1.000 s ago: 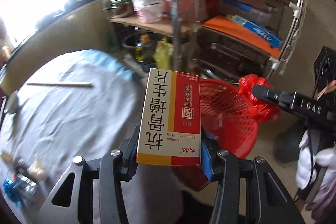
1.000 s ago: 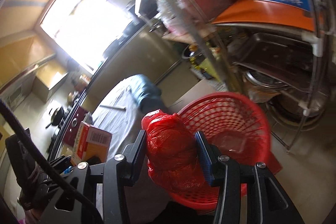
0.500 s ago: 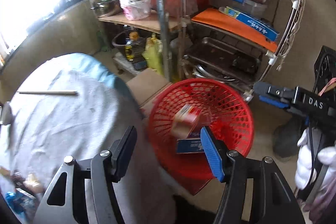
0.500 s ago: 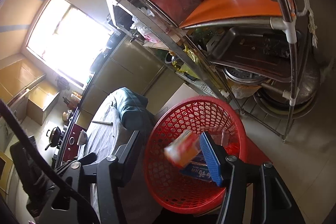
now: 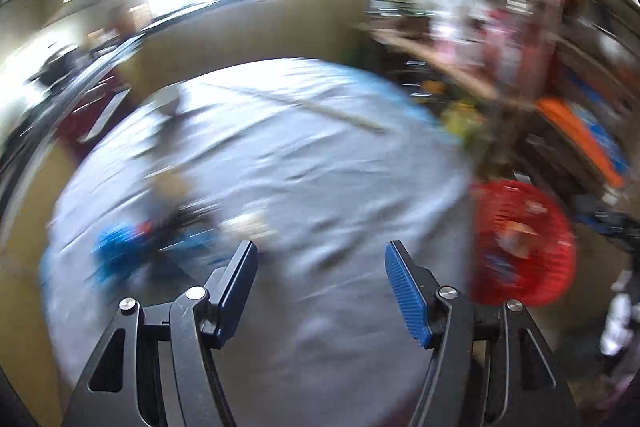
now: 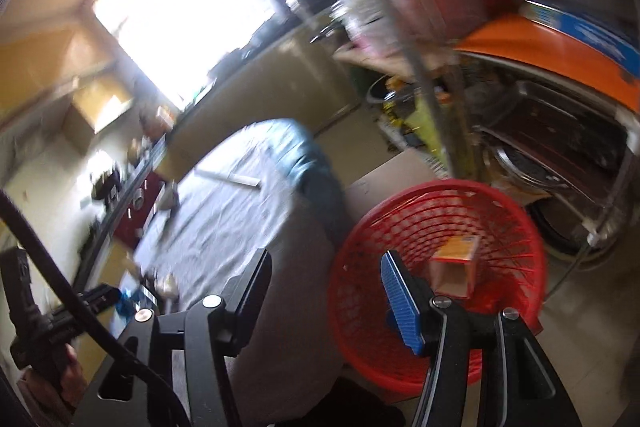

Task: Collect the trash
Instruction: 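Move both open tools back over the table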

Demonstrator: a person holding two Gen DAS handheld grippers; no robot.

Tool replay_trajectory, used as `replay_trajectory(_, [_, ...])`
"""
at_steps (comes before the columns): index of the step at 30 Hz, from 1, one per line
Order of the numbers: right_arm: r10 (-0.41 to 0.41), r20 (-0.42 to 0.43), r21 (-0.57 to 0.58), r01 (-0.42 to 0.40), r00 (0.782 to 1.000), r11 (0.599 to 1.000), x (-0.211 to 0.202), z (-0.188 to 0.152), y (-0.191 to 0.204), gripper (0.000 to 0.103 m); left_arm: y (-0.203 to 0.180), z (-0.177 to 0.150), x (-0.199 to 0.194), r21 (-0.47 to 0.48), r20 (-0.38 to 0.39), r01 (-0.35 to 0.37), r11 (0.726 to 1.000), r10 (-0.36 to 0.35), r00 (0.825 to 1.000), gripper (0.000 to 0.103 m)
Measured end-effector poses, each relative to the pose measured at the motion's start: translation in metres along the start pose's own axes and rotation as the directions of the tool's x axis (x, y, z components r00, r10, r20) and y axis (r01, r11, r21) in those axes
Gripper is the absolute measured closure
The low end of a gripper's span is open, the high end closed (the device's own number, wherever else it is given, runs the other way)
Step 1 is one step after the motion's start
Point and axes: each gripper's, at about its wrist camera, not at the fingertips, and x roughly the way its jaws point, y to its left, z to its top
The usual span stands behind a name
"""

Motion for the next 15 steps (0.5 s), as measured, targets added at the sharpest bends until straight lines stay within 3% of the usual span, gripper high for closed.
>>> replay_trajectory(2, [-0.022,-0.061,-0.08,0.017,0.998,0.997,0.012,0.005,0.039,0.042,0.041,-0.01,0.0,-0.077,-0.017,-0.07,0.995,0.069,0.997,0.036])
replay_trajectory(5, [-0.092,-0.116,-0.243,0.061,0.989,0.968,0.021,0.016,0.105,0.042,0.11,-0.032,-0.007,-0.196,-0.057,-0.191,0.962,0.184,0.981,0.036])
replay_trajectory(9, [-0.233,-0.134,-0.486,0.141,0.963,0.862,0.022,0.039,0.206,0.042,0.176,-0.057,-0.024,-0.276,-0.1,-0.331,0.902,0.315,0.944,0.036])
replay_trajectory(12, [-0.288,-0.056,-0.677,0.175,0.956,0.715,0.005,0.046,0.293,0.042,0.214,-0.075,-0.039,-0.309,-0.128,-0.405,0.86,0.385,0.914,0.036])
replay_trajectory(15, [-0.279,0.057,-0.82,0.204,0.958,0.535,-0.026,0.037,0.376,0.042,0.235,-0.084,-0.05,-0.327,-0.149,-0.445,0.834,0.419,0.895,0.036])
